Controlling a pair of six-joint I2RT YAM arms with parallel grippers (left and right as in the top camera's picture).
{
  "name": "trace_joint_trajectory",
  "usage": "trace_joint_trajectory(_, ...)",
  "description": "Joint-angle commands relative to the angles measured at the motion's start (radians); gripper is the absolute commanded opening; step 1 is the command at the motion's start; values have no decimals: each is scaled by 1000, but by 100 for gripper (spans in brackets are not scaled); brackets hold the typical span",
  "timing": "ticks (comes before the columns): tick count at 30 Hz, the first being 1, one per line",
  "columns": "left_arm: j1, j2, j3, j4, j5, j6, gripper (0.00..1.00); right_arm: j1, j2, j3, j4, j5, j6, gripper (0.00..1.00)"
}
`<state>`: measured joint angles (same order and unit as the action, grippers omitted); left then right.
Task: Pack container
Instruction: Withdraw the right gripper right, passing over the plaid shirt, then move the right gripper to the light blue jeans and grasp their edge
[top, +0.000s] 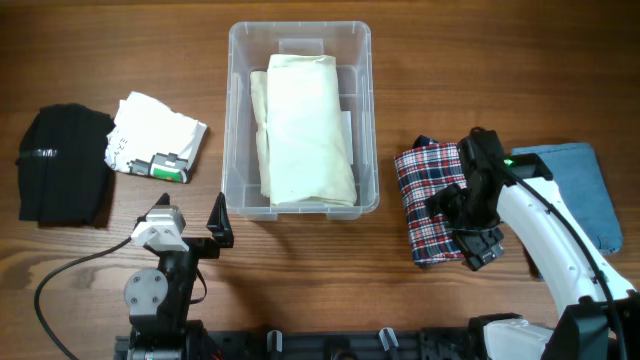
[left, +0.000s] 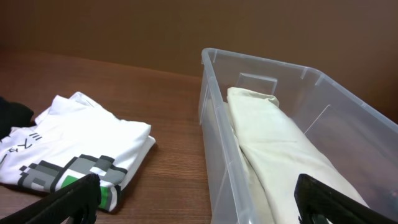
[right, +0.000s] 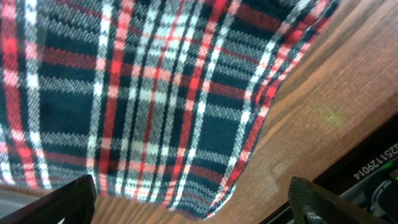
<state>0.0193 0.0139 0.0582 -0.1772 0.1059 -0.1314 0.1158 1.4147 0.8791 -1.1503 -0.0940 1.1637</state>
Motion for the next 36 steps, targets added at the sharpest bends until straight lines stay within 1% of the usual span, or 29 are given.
trace_joint_trajectory(1,-5,-7,-5,0,-2,23,100,-4,-19,-8,11,101,11,100)
trace_joint_trajectory(4,-5,-7,-5,0,-2,23,100,-5,-42,11,29,107,-114,100)
trace_joint_trajectory(8,-5,-7,-5,0,-2,23,100,-29,-80,91,-20,126,-167,100)
trace_joint_trajectory(12,-5,-7,-5,0,-2,23,100,-101,-118,184,-65,177,-215,100)
trace_joint_trajectory(15,-5,-7,-5,0,-2,23,100,-207,-148,235,-72,180,-296,100)
trace_joint_trajectory(19,-5,-7,-5,0,-2,23,100,-391,-156,272,-72,180,-408,100)
trace_joint_trajectory(25,-5,-7,-5,0,-2,23,100,-712,-150,272,-7,172,-563,100)
trace_joint_trajectory(27,-5,-7,-5,0,-2,23,100,-792,-141,272,32,172,-613,100)
trace_joint_trajectory(31,-5,-7,-5,0,-2,23,100,-888,-117,272,82,153,-629,100)
trace_joint_trajectory(36,-5,-7,-5,0,-2,23,100,-922,-62,269,115,151,-642,100)
